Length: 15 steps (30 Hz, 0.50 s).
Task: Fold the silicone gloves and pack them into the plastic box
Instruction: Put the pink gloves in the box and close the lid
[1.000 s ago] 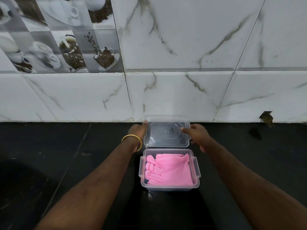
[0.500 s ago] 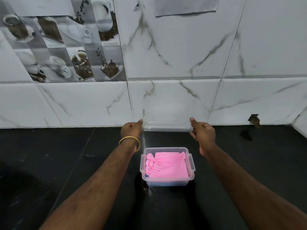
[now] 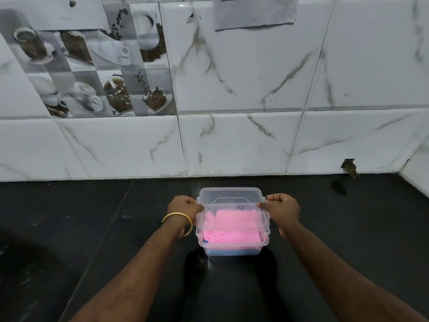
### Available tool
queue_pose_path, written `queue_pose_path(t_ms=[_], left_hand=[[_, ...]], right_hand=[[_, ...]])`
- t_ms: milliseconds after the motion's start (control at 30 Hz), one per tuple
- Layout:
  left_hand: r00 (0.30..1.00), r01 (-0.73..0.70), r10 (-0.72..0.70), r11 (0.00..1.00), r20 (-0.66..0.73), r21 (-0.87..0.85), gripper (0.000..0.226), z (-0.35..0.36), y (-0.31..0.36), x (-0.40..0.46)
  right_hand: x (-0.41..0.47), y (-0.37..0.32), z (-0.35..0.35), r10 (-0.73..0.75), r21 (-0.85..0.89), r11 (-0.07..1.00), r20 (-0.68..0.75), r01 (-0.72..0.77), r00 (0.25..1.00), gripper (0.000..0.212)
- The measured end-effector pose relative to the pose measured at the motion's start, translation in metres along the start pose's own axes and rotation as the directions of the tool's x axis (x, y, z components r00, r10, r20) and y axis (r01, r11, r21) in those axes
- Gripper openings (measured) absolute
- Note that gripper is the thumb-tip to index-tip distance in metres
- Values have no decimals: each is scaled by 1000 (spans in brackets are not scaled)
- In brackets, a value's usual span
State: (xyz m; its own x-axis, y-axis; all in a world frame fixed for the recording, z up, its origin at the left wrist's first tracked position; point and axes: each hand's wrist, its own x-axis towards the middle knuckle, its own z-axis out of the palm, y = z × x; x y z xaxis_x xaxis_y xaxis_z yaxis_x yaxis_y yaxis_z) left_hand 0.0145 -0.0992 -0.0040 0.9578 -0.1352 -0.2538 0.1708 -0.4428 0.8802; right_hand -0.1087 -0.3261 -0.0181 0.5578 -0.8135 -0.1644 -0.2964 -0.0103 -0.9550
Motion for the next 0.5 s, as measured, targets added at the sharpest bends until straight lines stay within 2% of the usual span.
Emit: queue_pose_path(t_ms=[500], left_hand=[[999,13,-23,982,47,190,8,4,-17,-12]], right_hand=[[-7,26,-1,59,-146,988,22,-55,998,25]])
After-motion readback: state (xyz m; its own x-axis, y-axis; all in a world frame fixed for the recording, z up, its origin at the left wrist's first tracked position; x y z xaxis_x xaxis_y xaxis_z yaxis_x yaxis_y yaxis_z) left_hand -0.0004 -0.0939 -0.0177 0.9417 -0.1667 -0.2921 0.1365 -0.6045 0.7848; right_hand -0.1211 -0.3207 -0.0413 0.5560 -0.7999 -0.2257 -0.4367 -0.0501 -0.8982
